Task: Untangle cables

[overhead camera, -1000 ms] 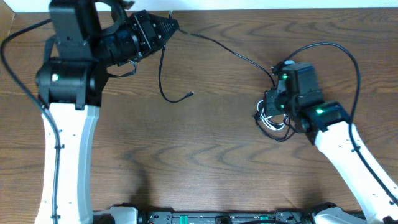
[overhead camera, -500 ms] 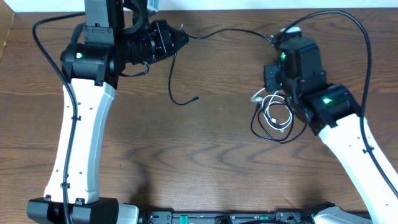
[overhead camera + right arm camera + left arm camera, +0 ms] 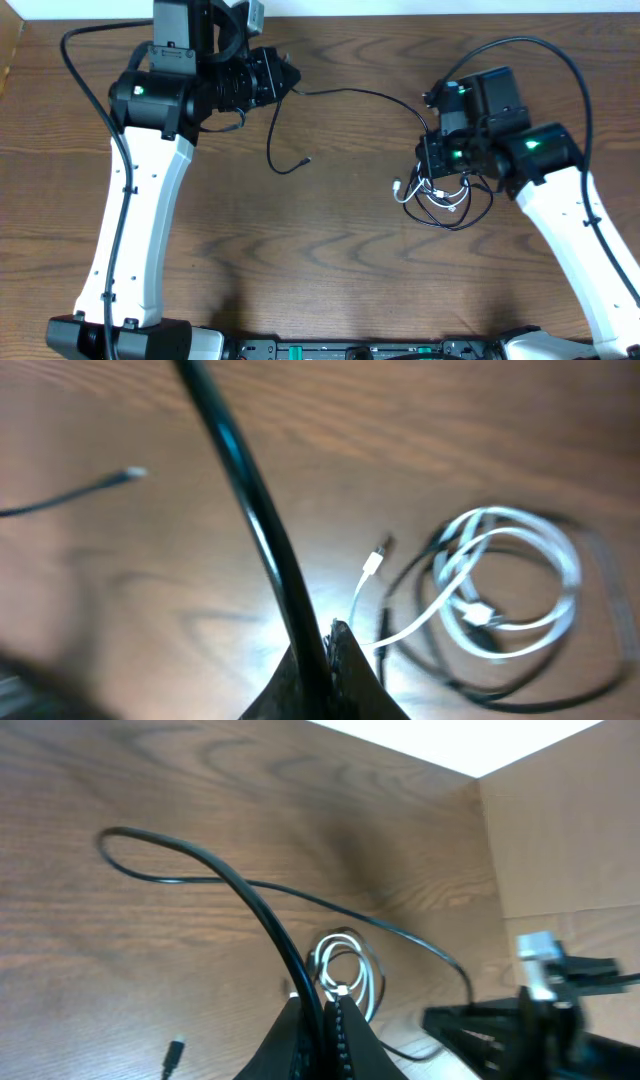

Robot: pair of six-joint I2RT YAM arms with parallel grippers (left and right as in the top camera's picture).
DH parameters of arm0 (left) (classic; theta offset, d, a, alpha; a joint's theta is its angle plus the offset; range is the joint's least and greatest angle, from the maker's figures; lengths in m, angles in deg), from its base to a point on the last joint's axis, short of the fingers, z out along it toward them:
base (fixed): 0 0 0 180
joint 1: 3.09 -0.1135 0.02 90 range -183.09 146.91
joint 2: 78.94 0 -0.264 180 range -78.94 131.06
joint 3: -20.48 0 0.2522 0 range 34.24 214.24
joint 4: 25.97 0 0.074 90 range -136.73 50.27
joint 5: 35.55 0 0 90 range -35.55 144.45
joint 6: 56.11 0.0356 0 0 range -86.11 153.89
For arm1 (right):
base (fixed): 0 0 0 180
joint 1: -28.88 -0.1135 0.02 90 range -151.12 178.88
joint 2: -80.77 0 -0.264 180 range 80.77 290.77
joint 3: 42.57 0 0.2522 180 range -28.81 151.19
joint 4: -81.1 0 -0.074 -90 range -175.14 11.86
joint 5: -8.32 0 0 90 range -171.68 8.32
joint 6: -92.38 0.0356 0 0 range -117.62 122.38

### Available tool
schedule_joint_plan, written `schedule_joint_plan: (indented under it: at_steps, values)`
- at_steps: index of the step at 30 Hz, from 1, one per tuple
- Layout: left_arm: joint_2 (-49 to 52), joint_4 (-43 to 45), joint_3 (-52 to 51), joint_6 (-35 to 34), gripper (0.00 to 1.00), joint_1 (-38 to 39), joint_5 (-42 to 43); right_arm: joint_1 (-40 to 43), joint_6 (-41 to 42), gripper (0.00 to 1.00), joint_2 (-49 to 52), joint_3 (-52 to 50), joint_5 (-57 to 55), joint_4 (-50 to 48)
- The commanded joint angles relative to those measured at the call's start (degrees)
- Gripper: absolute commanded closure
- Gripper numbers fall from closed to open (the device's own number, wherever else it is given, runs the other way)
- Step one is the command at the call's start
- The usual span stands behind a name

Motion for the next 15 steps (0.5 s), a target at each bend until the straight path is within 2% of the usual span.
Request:
schedule_joint_plan:
  at_steps: [1,4,5,8,10,12,15]
  values:
    - [0.2,-0.2,-1.5,1.5,0.93,0.2,-2.1,3.8,1.7,0.99,-0.4,2.4,12.1,2.0]
    - [0.3,-1.2,-1.7,1.5,0.93,0.2,-2.9,5.9,2.2,0.99,0.2,2.4,6.6,4.3]
    - [0.3,-1.9,-1.7,1.5,0.93,0.2,-3.9,5.8,3.7,0.99,0.7,2.4,-1.6,7.0]
    - [0.3,-3.1,-1.7,1.6,0.92,0.2,-5.6,5.1,6.0,0.99,3.5,2.4,-16.4,13.2]
    - [0.3,-3.4,-1.7,1.7,0.92,0.2,-5.5,4.7,6.6,0.99,6.1,2.4,-20.4,17.5]
    - [0.3,-3.4,-1.7,1.7,0.92,0.2,-5.5,4.2,10.1,0.99,8.9,2.4,-27.1,24.5]
    - [0.3,-3.6,-1.7,1.7,0.93,0.2,-5.5,4.1,14.7,0.99,9.8,2.4,-34.4,29.6]
